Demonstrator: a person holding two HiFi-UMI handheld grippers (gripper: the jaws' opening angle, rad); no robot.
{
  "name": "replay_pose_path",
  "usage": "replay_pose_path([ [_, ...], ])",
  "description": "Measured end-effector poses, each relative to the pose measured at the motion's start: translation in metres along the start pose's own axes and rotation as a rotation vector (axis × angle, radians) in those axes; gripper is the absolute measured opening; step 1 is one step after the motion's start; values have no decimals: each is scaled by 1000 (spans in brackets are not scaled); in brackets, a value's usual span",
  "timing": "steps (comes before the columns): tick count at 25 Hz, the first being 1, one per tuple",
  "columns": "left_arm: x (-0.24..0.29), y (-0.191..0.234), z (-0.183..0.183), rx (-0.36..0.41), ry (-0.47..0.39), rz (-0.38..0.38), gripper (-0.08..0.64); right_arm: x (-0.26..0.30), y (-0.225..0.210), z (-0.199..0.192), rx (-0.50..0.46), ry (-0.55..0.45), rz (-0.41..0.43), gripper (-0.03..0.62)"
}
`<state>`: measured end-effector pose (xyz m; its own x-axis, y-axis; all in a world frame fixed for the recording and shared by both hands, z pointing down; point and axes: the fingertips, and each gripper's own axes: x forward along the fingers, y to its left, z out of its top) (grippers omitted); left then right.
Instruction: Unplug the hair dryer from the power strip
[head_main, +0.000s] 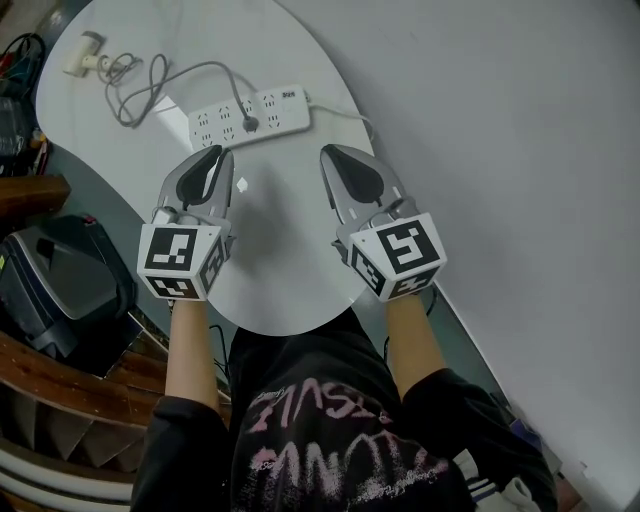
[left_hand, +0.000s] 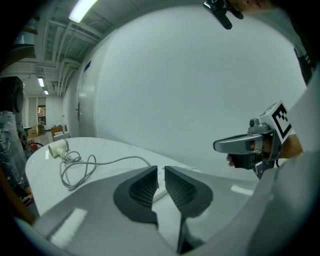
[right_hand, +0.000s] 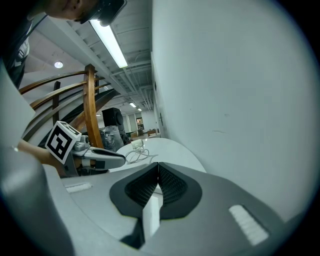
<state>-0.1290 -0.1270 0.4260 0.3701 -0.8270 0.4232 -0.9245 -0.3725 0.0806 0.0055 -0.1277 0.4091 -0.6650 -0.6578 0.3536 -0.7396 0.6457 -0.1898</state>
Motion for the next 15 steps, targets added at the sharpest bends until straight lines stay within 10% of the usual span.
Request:
replay_pose_path([
  [15,66,10,-15,80,126,-38,156,7,-17,-8,18,26,-20,14],
])
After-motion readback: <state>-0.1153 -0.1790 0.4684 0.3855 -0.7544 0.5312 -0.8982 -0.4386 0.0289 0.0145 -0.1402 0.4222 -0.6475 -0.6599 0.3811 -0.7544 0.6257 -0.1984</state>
